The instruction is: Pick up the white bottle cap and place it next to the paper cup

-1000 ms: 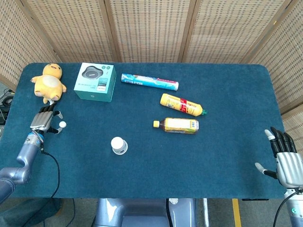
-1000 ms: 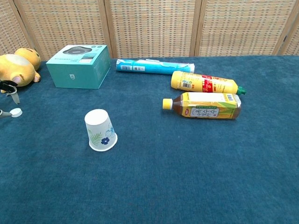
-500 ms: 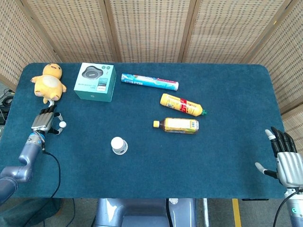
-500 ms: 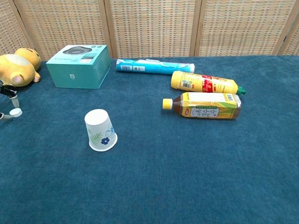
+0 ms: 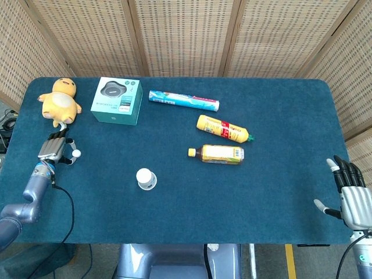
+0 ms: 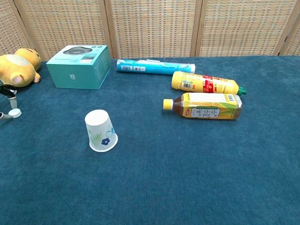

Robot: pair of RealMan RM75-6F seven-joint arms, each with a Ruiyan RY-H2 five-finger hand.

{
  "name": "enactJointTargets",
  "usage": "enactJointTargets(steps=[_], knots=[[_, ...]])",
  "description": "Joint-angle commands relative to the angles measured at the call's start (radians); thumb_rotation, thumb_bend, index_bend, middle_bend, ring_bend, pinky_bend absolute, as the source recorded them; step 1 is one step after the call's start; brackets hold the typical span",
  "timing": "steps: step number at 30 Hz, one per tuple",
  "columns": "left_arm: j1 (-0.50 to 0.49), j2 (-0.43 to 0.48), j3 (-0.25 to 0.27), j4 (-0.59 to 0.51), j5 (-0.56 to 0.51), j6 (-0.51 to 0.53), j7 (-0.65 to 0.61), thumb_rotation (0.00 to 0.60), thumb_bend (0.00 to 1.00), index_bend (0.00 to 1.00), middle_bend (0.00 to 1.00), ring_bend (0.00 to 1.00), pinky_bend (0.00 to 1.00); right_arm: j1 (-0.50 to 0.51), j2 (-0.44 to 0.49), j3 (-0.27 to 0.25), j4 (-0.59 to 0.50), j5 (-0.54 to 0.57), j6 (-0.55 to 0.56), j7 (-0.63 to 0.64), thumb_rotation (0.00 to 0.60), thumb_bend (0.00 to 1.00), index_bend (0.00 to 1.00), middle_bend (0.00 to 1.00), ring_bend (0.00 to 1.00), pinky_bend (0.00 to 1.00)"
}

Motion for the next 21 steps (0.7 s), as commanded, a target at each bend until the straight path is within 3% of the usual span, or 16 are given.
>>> enactJointTargets(steps=[1, 9, 16, 21], knots=[[0.008, 0.021, 0.001, -0.032, 0.012, 0.027, -0.008, 0.600, 0.33, 0.51, 0.00, 0.00, 0.00, 0.000, 0.001, 0.000, -0.001, 0.000, 0.001, 0.001, 0.600, 0.00, 0.05, 0.00, 0.00, 0.00], [0.036, 0.113, 0.004, -0.184, 0.056, 0.127, -0.035, 0.600, 0.33, 0.52, 0.00, 0.00, 0.00, -0.002, 0.006, -0.003, -0.007, -0.004, 0.002, 0.008, 0.600, 0.00, 0.06, 0.00, 0.00, 0.00], [0.049, 0.222, 0.007, -0.427, 0.117, 0.215, -0.067, 0.600, 0.33, 0.52, 0.00, 0.00, 0.00, -0.003, 0.011, -0.002, -0.011, -0.005, 0.005, 0.017, 0.600, 0.00, 0.06, 0.00, 0.00, 0.00], [0.025, 0.264, 0.001, -0.602, 0.138, 0.244, -0.002, 0.600, 0.33, 0.51, 0.00, 0.00, 0.00, -0.002, 0.014, 0.000, -0.009, -0.002, 0.002, 0.031, 0.600, 0.00, 0.06, 0.00, 0.00, 0.00]])
